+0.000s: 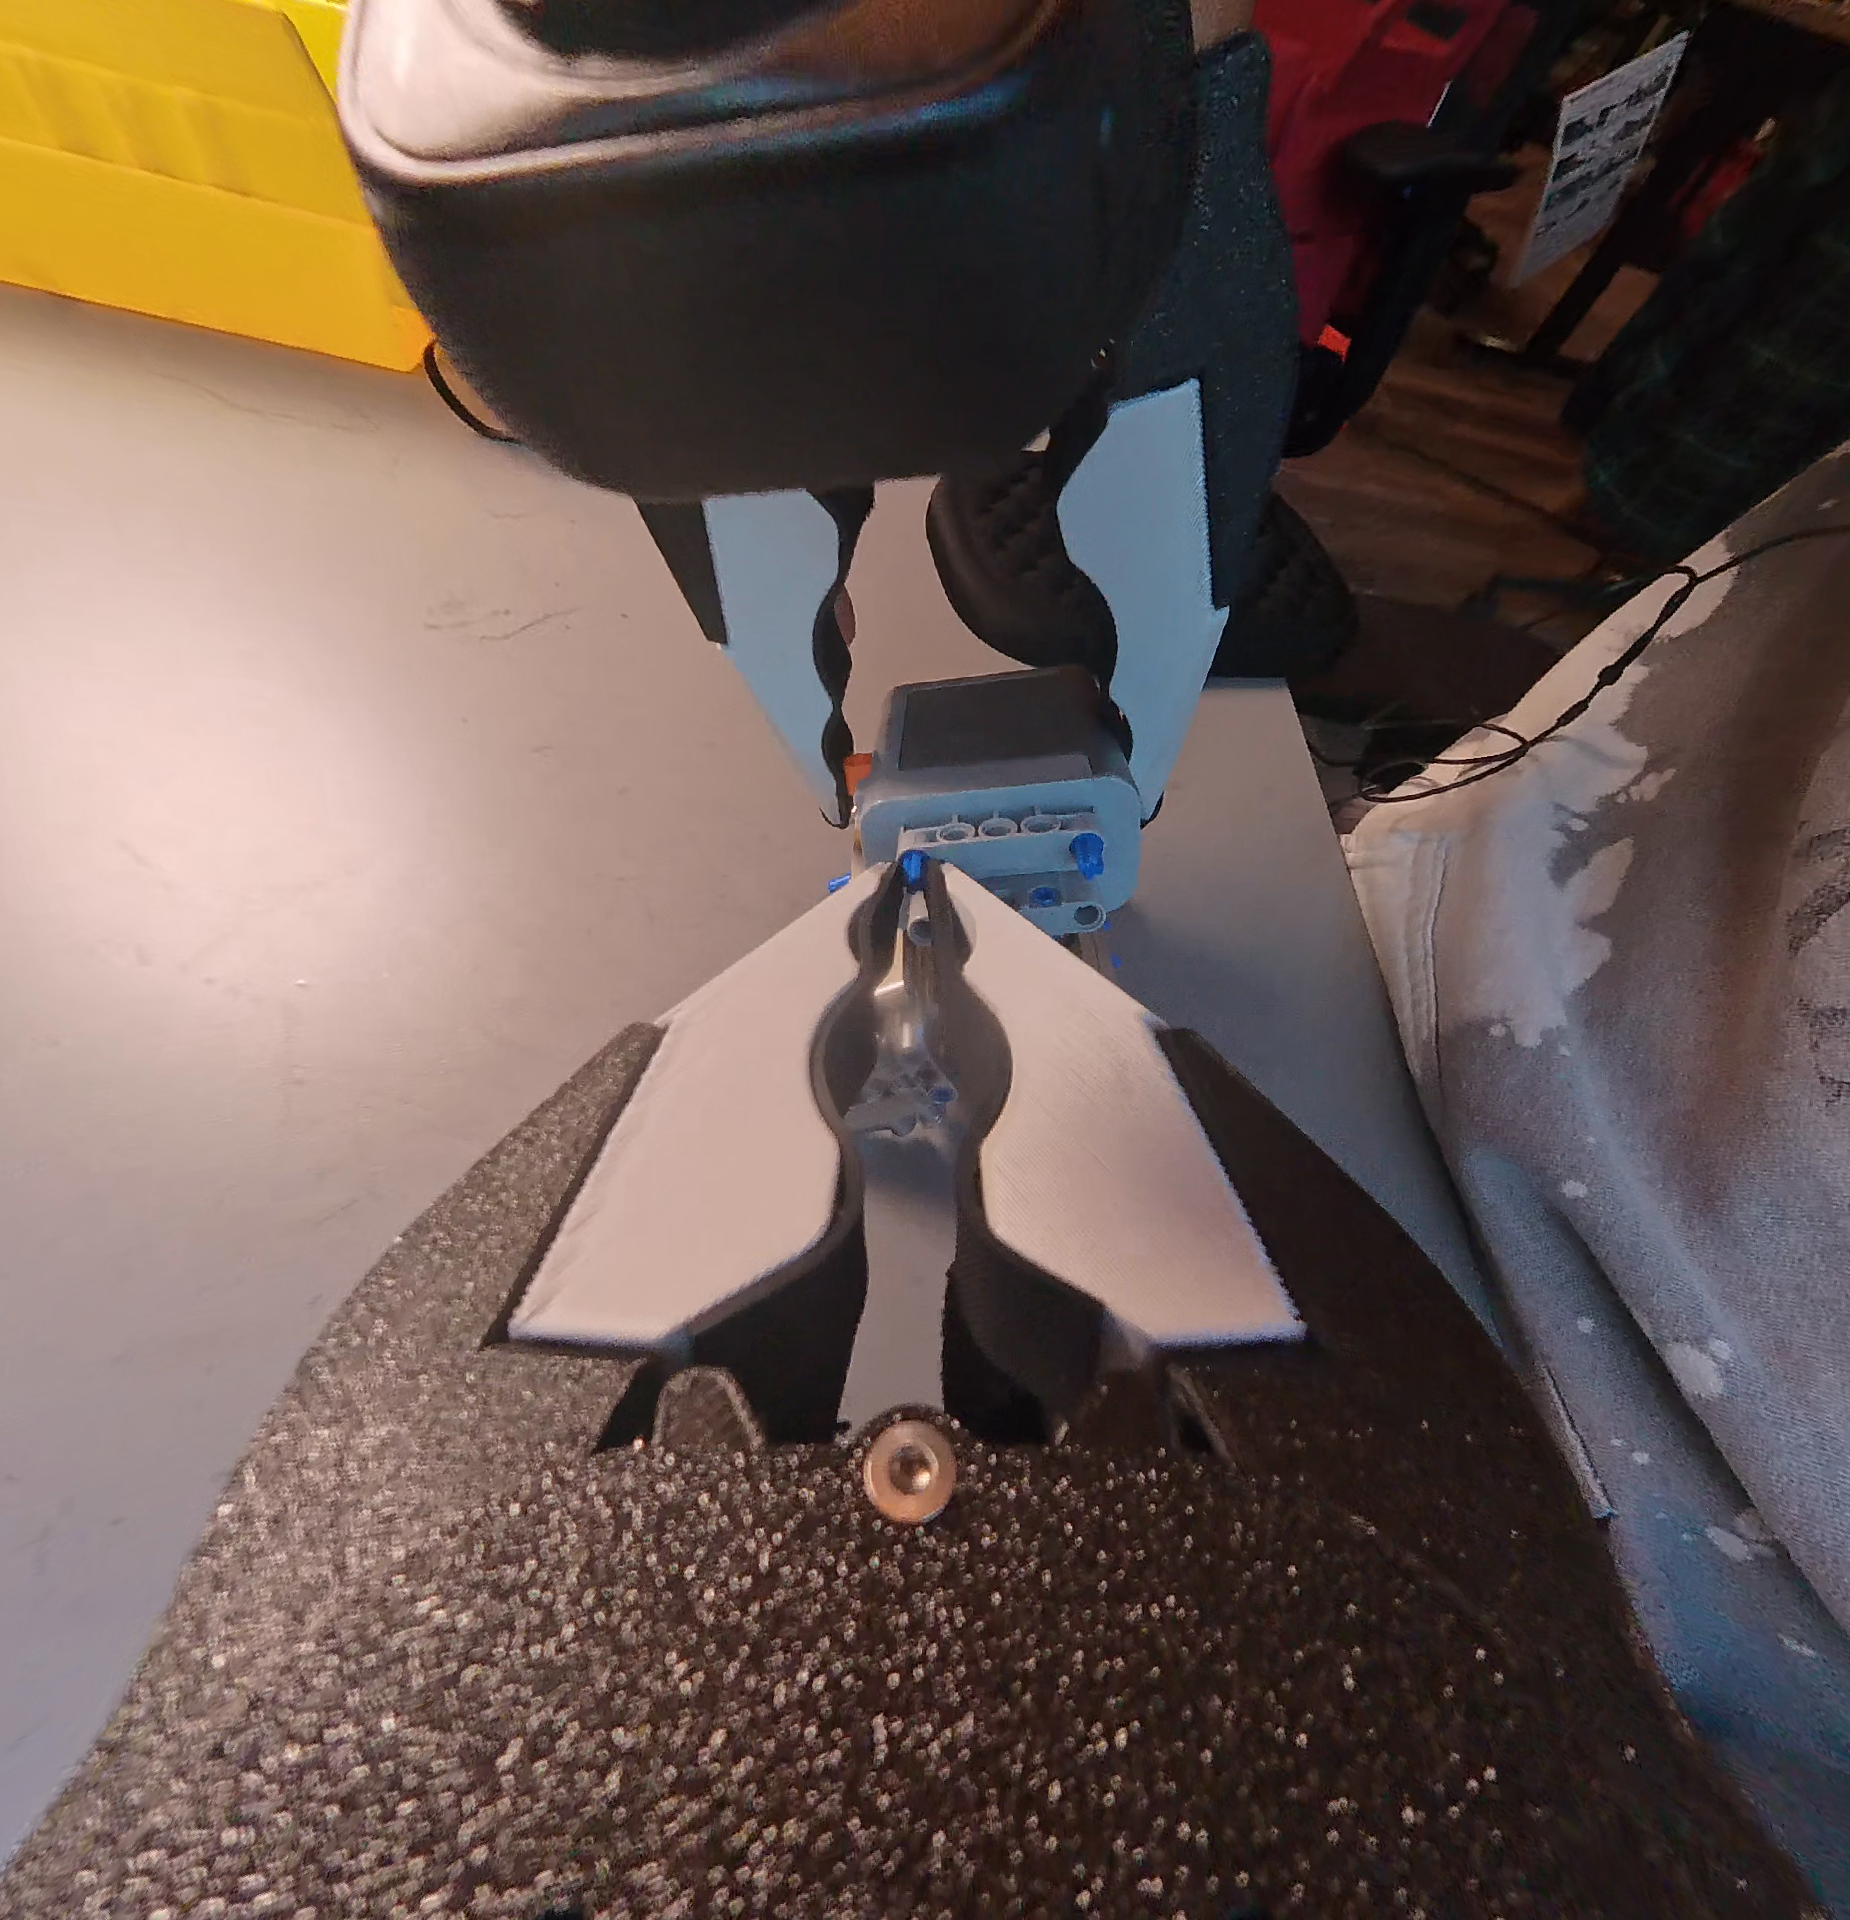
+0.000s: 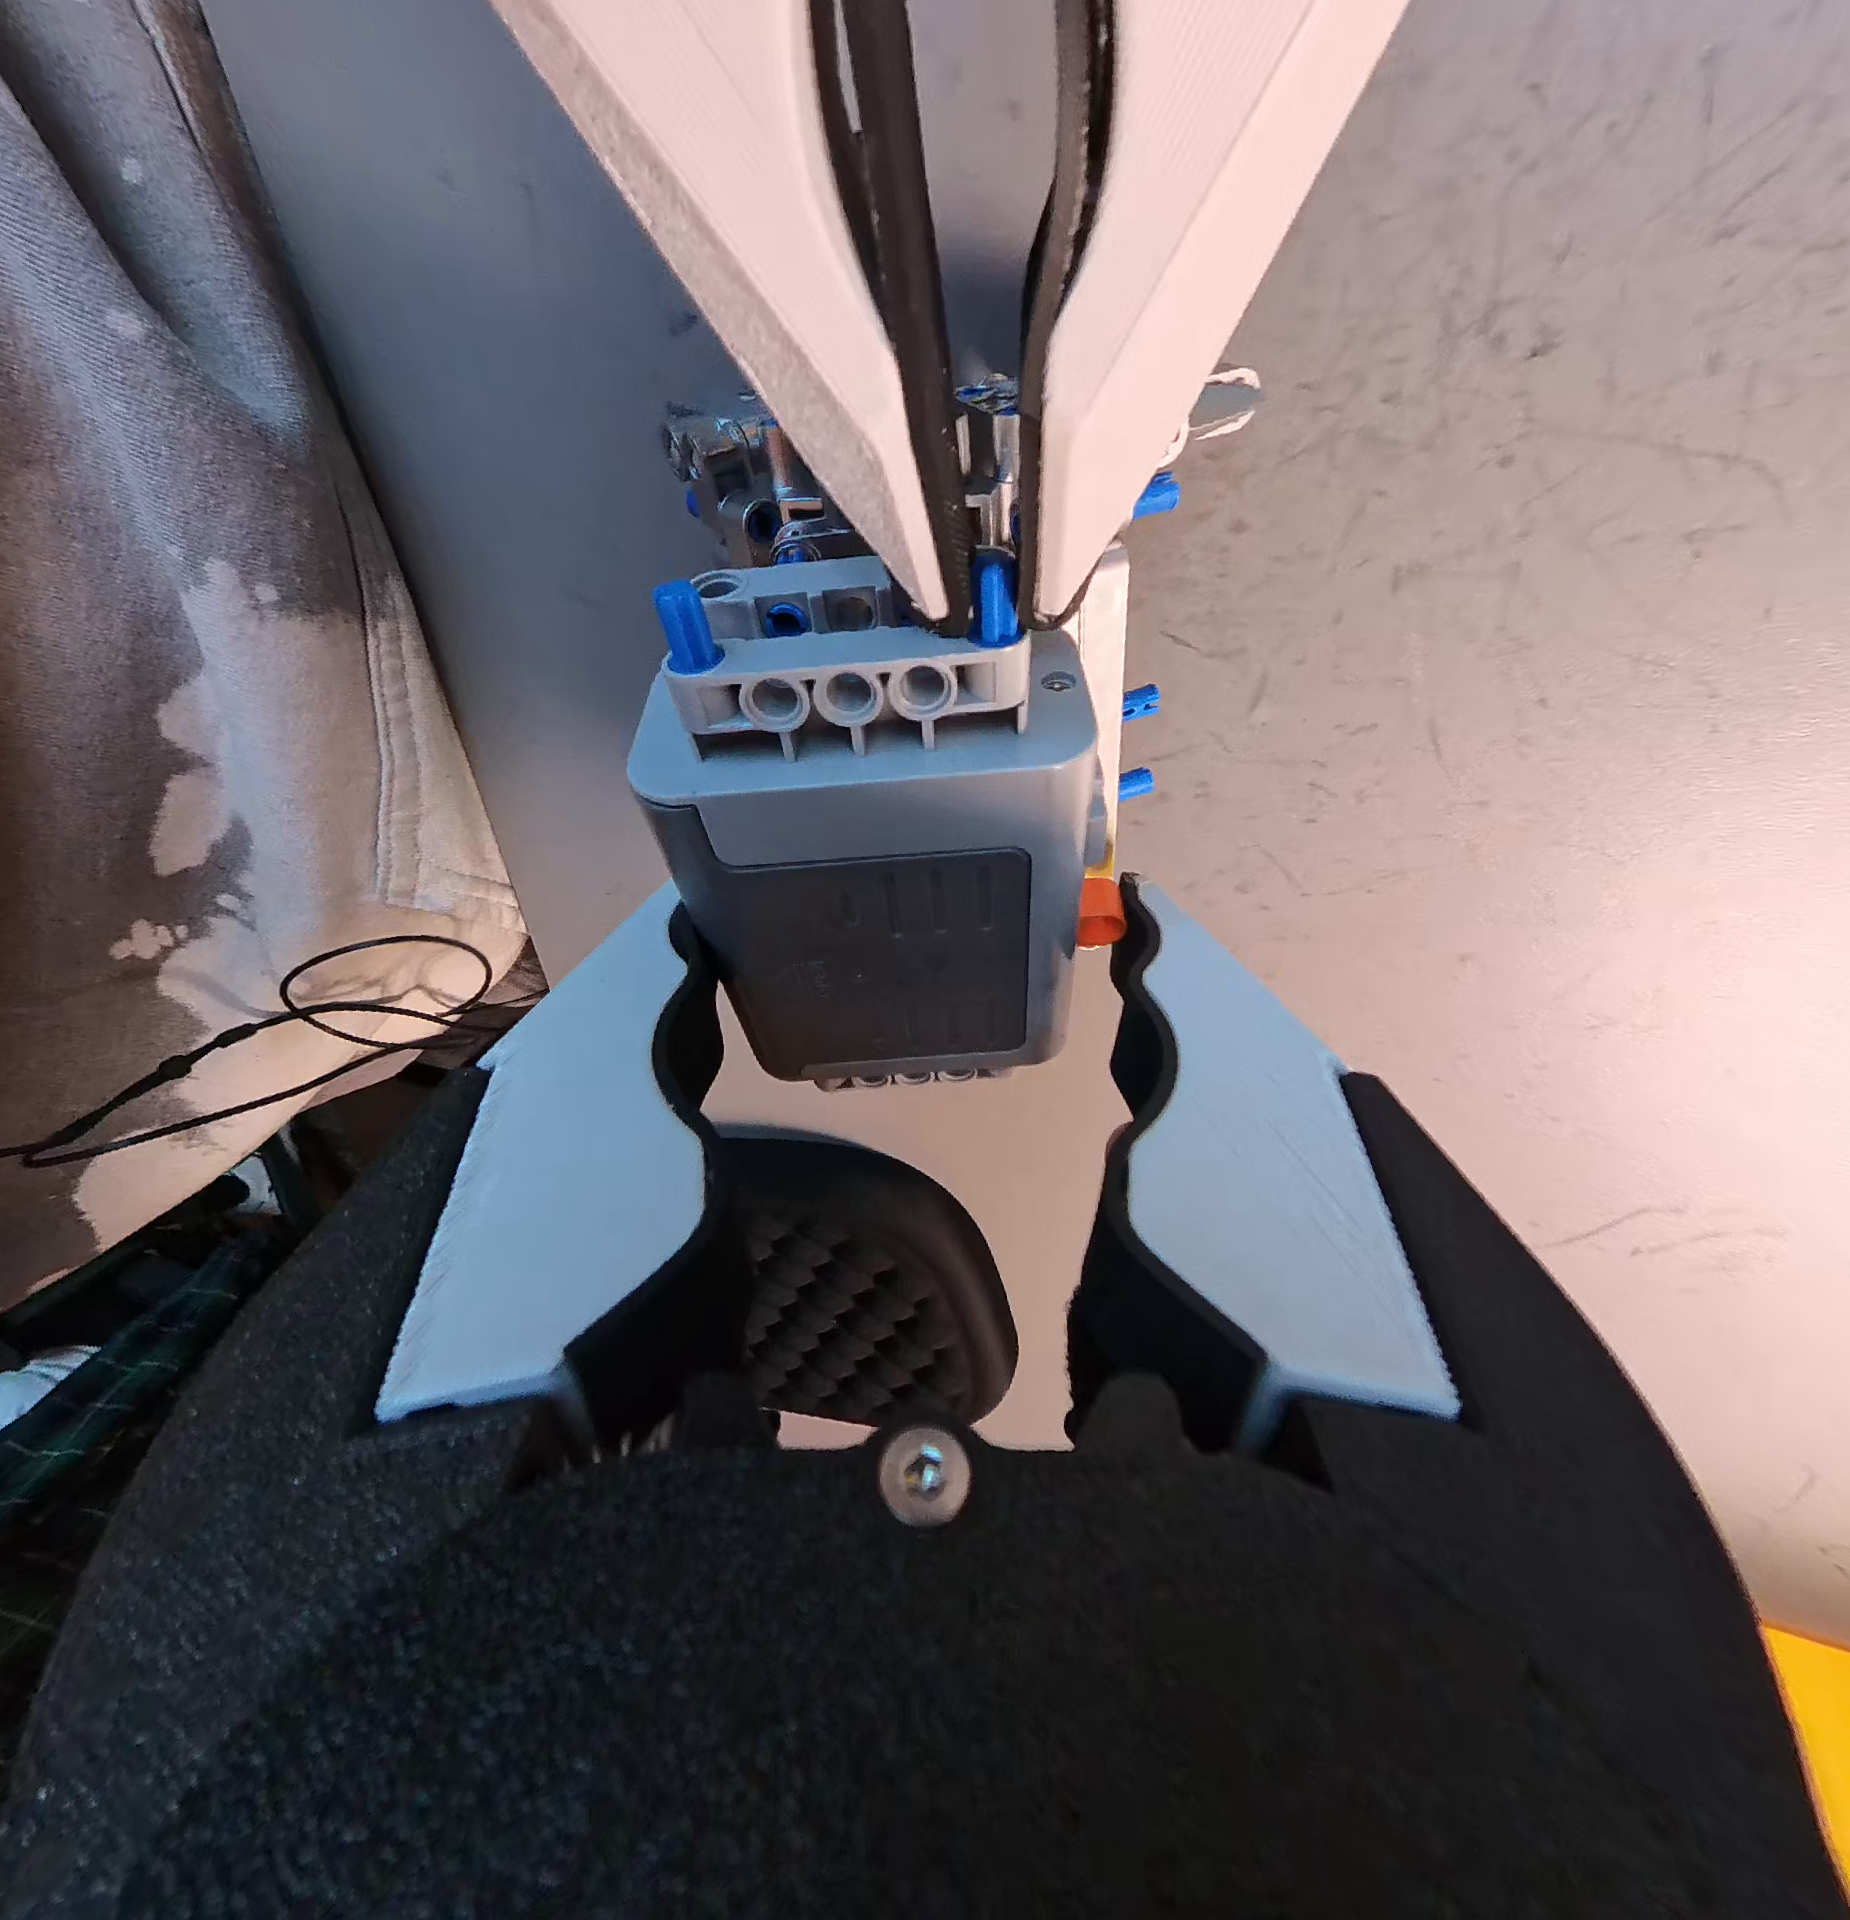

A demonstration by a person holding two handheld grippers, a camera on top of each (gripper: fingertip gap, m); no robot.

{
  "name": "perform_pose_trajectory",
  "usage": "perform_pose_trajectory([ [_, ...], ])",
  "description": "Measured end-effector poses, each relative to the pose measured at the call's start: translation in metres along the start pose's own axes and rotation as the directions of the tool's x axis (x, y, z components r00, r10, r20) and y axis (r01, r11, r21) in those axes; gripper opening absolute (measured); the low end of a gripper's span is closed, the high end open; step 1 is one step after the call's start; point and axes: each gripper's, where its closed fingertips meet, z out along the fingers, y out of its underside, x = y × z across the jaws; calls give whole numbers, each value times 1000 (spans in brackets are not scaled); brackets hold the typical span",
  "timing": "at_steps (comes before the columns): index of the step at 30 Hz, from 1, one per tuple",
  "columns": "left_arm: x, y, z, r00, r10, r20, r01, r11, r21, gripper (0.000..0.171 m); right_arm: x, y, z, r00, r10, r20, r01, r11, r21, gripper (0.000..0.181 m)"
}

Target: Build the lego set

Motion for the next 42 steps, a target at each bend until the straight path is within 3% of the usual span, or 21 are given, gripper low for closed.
perform_pose_trajectory([
  [20,16,11,-7,940,324,104,-322,946,-32,2,-19,-7,6,999,34,-26,-35,998,-54,74],
  [26,30,39,6,877,477,54,-464,872,-157,0,-10,1,12,996,58,-60,-64,994,-88,74],
  [34,22,20,-17,952,298,68,-295,954,-41,0,-16,-5,9,999,28,-22,-28,1000,-1,74],
  [42,43,16,-18,987,149,-57,-146,988,55,40,-25,-10,6,994,-103,-23,103,994,31,75],
])
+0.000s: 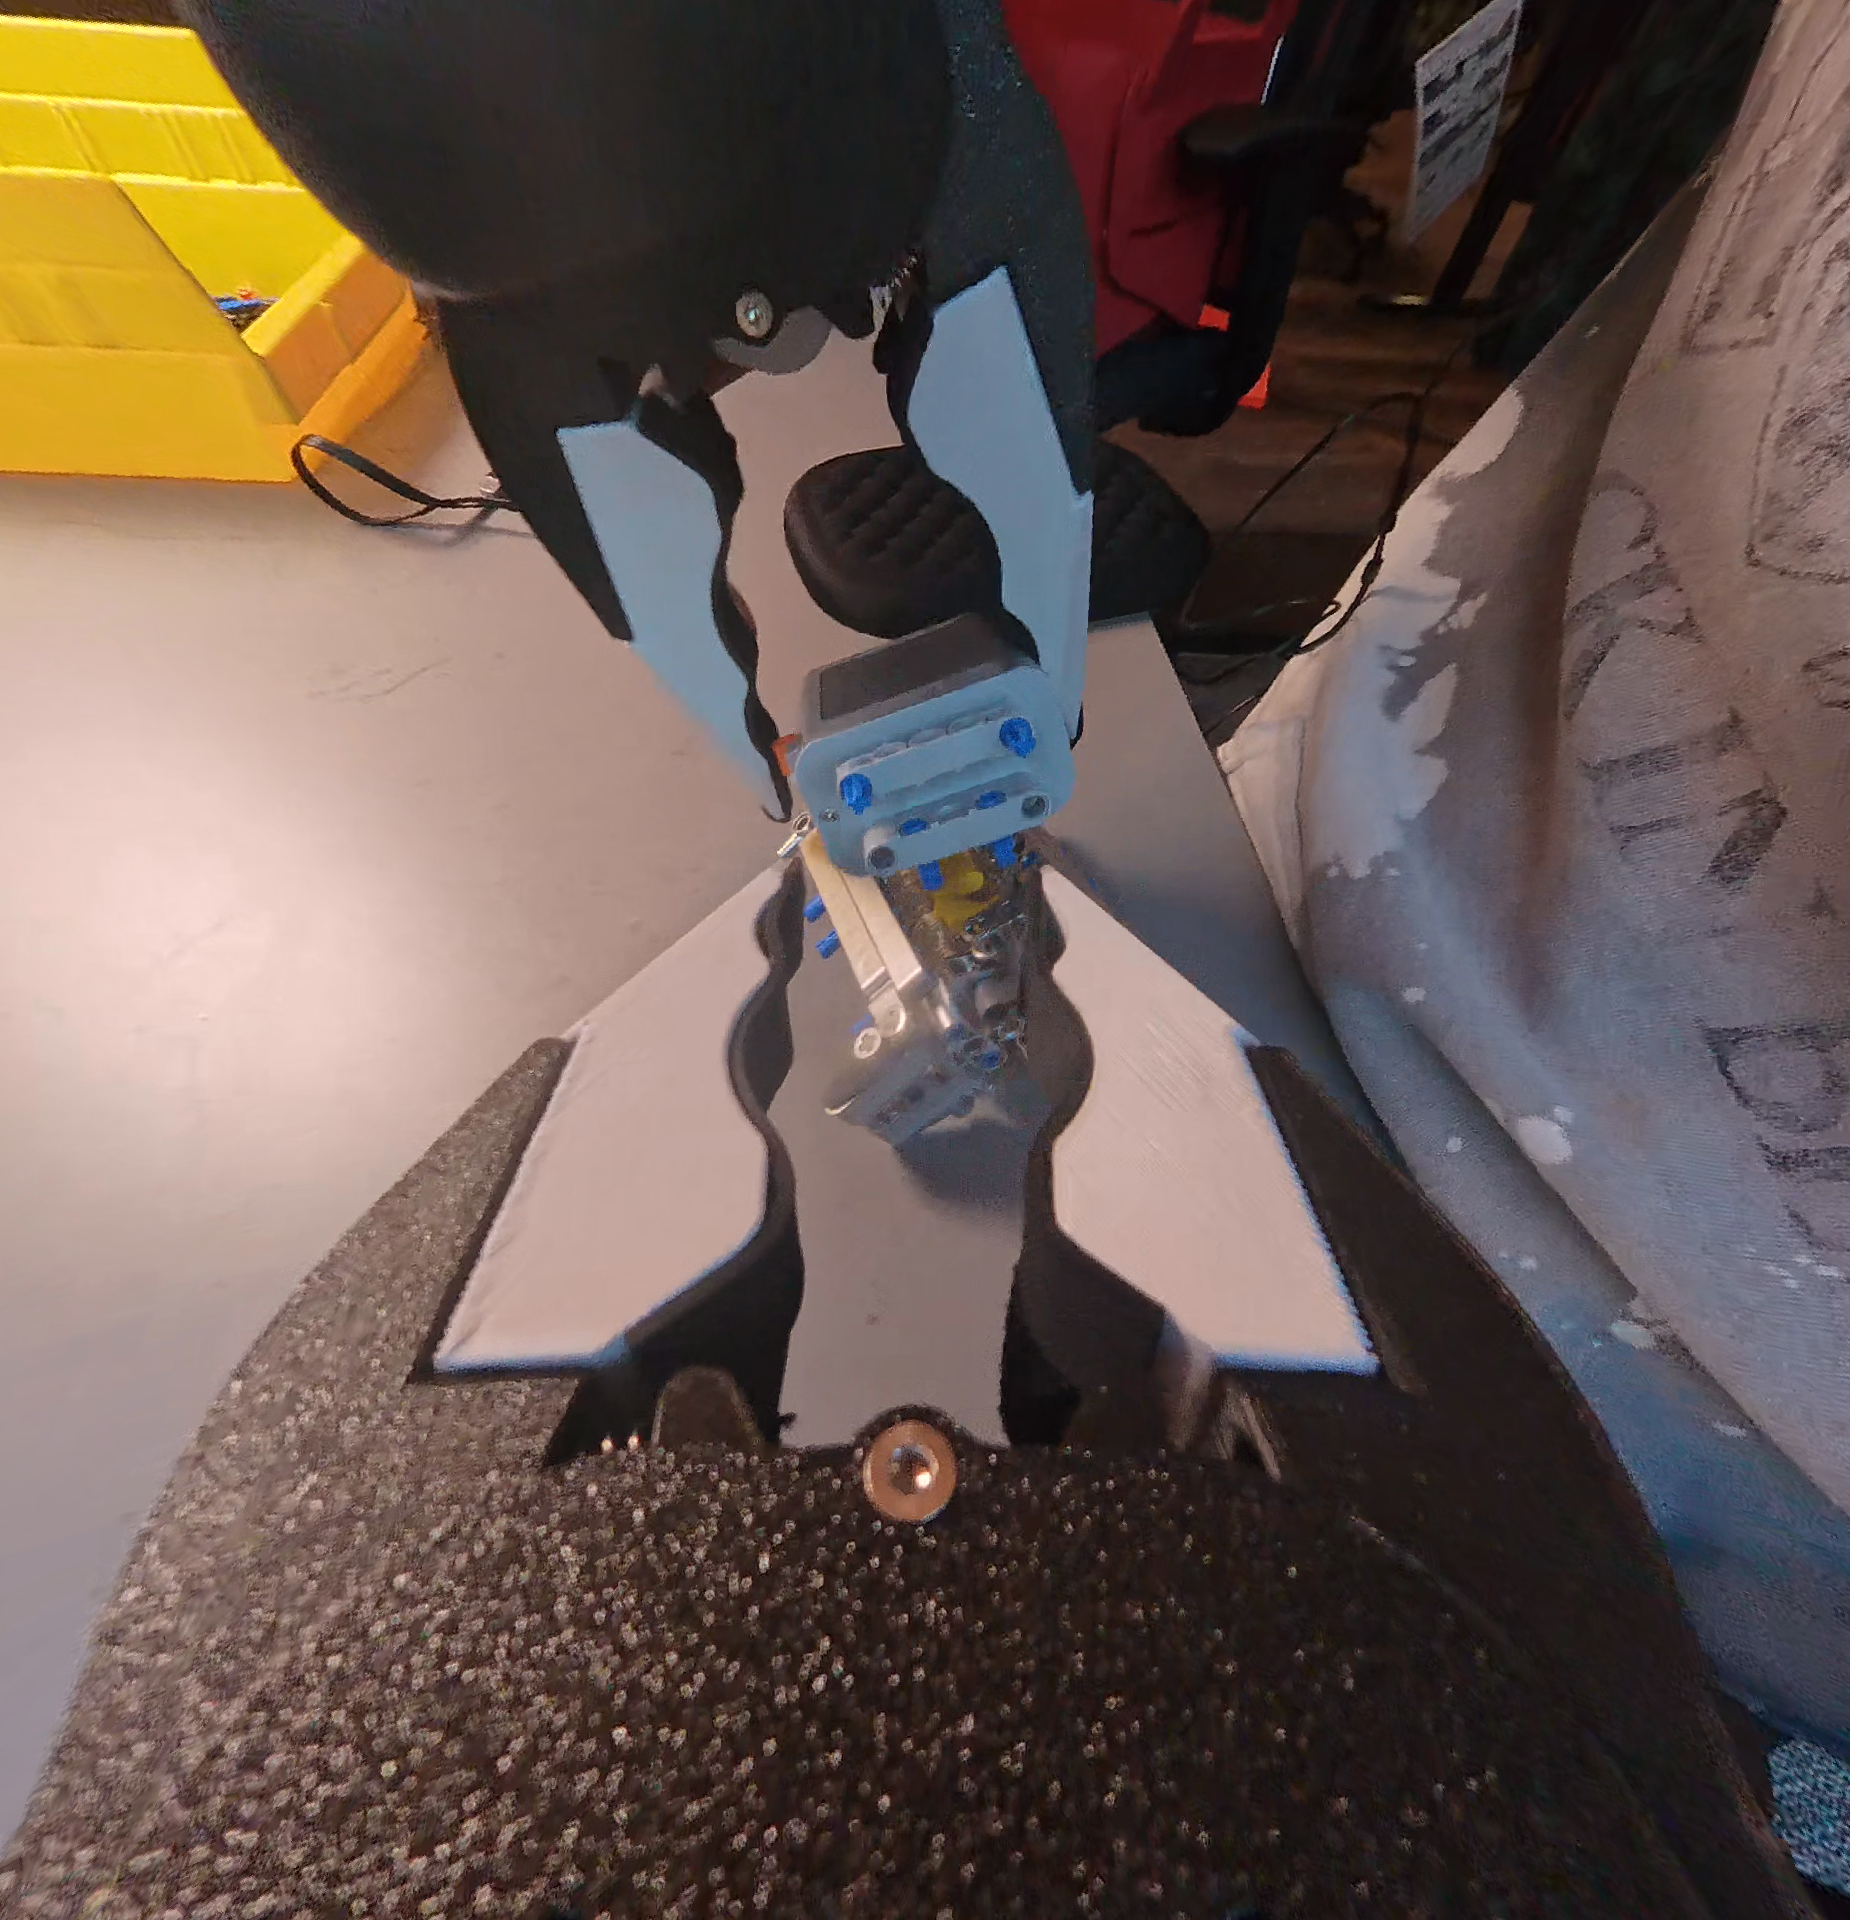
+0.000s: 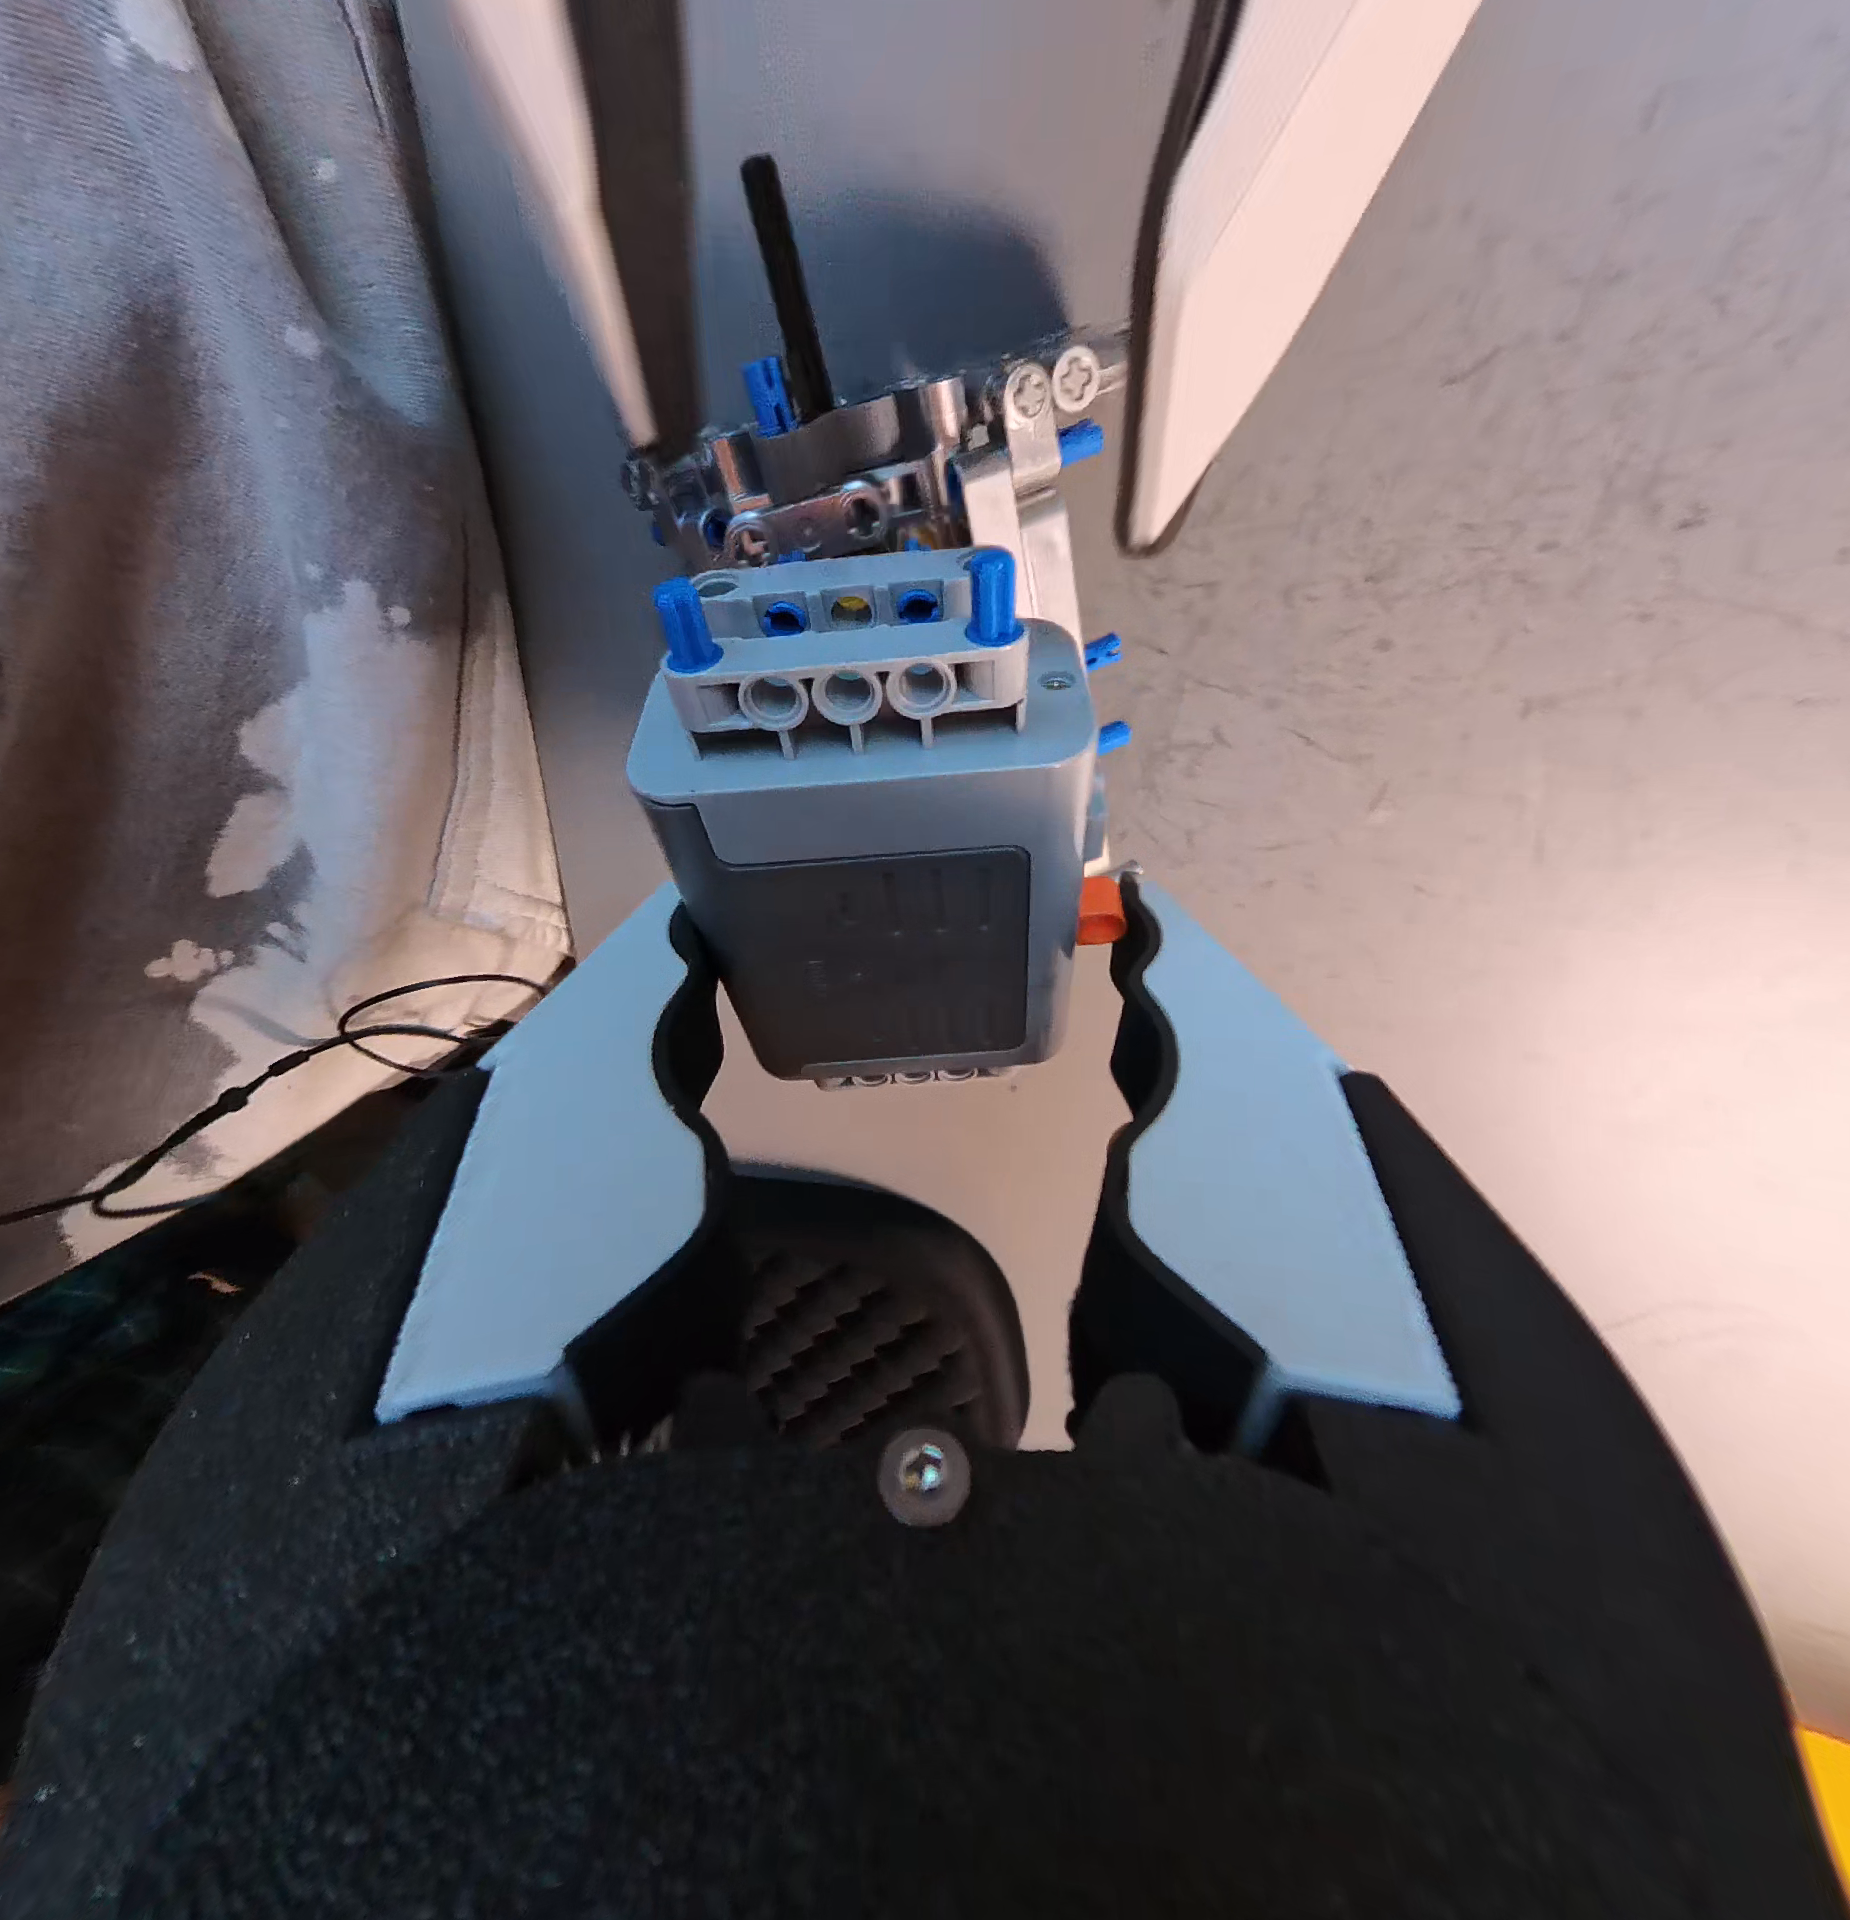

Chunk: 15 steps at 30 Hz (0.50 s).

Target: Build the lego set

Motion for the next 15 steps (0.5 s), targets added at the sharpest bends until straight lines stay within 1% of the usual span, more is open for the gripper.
perform_pose_trajectory([
  [2,3,-3,7,1000,-31,-6,31,999,7,53,5,-1,0,1000,-13,-19,14,1000,13,75],
  [3,2,-3,10,999,-40,13,40,999,7,56,8,-1,-1,999,-17,-30,18,1000,23,75],
  [5,-7,-3,14,996,-28,81,28,1000,2,56,16,-1,-5,998,-30,-61,33,998,55,75],
  [7,-19,-5,15,989,-19,143,17,1000,15,53,25,-4,-12,996,-24,-84,34,992,120,75],
  [9,-26,-11,15,986,-15,169,7,999,45,53,30,-8,-19,998,-27,-60,38,982,184,75],
  [11,-34,-19,14,982,-6,189,-9,997,77,58,36,-11,-23,997,-66,-40,73,971,227,75],
  [12,-37,-23,13,980,0,199,-20,995,97,59,37,-15,-25,998,-60,8,56,965,255,75],
  [13,-38,-27,13,979,11,203,-35,993,116,59,34,-19,-26,994,-58,90,30,959,283,75],
  [15,-39,-29,13,977,52,205,-78,990,120,59,31,-30,-32,967,-94,237,3,933,359,75],
])
